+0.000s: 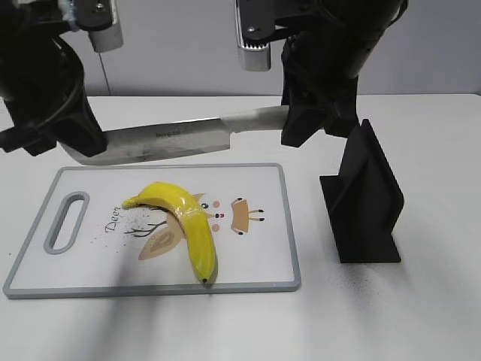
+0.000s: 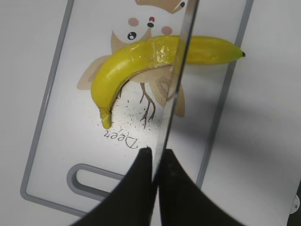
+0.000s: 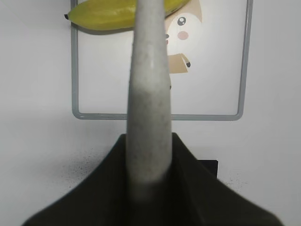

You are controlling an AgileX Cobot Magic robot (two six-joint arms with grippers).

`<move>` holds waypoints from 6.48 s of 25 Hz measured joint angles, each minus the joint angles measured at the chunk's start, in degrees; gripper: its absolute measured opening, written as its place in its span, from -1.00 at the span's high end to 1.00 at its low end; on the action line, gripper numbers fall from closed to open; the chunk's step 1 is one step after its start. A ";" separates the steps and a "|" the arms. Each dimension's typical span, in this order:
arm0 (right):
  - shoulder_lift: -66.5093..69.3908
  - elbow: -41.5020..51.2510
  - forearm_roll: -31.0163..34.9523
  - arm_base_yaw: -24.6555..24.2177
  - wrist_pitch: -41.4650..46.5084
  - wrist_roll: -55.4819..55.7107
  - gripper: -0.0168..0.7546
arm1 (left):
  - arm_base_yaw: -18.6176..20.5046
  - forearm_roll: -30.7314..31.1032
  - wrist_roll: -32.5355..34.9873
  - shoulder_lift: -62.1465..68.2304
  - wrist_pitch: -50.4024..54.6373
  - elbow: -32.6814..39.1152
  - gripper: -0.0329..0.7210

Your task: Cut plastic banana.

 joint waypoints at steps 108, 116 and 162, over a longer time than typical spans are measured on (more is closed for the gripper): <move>-20.36 22.26 -6.77 -13.40 -3.26 77.61 0.54 | 19.21 10.90 -52.77 -75.49 -1.66 42.34 -0.63; -19.39 22.26 -6.72 -13.40 -3.75 78.39 0.54 | 19.21 10.72 -52.63 -88.24 -0.75 45.70 -0.60; -24.97 24.25 -3.33 -8.60 1.90 69.69 -0.57 | 19.21 9.43 -52.63 -91.10 -0.67 45.70 -0.50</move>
